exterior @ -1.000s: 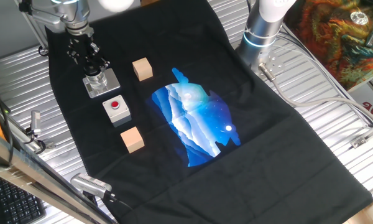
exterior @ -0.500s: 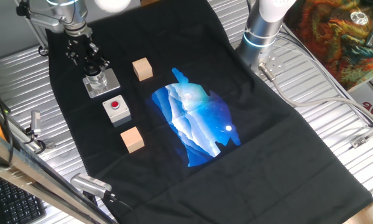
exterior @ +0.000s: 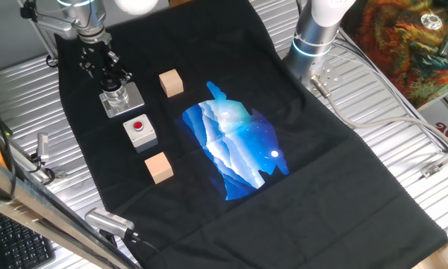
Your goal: Screw the lid onto the jar
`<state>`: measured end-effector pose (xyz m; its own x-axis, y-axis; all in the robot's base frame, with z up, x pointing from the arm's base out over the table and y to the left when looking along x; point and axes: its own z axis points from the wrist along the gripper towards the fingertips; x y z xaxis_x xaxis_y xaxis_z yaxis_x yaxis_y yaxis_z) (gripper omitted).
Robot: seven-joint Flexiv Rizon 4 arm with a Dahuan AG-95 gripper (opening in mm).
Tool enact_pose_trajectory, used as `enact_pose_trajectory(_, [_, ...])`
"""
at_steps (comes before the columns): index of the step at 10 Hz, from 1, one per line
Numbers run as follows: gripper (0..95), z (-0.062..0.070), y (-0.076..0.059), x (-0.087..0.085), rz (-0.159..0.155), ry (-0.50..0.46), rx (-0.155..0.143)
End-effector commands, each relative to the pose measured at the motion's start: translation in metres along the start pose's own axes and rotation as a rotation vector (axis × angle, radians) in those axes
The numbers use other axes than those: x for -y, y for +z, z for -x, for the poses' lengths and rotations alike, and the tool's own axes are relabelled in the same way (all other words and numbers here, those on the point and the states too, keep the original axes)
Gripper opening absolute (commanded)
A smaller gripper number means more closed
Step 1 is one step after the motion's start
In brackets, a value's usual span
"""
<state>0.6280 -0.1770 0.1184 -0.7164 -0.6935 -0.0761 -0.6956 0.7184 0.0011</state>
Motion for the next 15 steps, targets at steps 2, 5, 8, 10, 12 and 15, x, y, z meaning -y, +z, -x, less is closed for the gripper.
enact_pose_trajectory(2, [95.0, 0.0, -0.0005, -0.0002, 0.0, 0.0, 0.0])
enact_pose_trajectory(5, [95.0, 0.0, -0.0005, -0.0002, 0.0, 0.0, 0.0])
enact_pose_trajectory(8, [95.0, 0.0, -0.0005, -0.0002, 0.0, 0.0, 0.0])
enact_pose_trajectory(10, [95.0, 0.0017, -0.0015, -0.0012, 0.025, -0.473, -0.046])
enact_pose_trajectory(12, [95.0, 0.0017, -0.0015, -0.0012, 0.025, -0.472, -0.046])
enact_pose_trajectory(15, [95.0, 0.0017, -0.0016, -0.0012, 0.026, -0.489, -0.046])
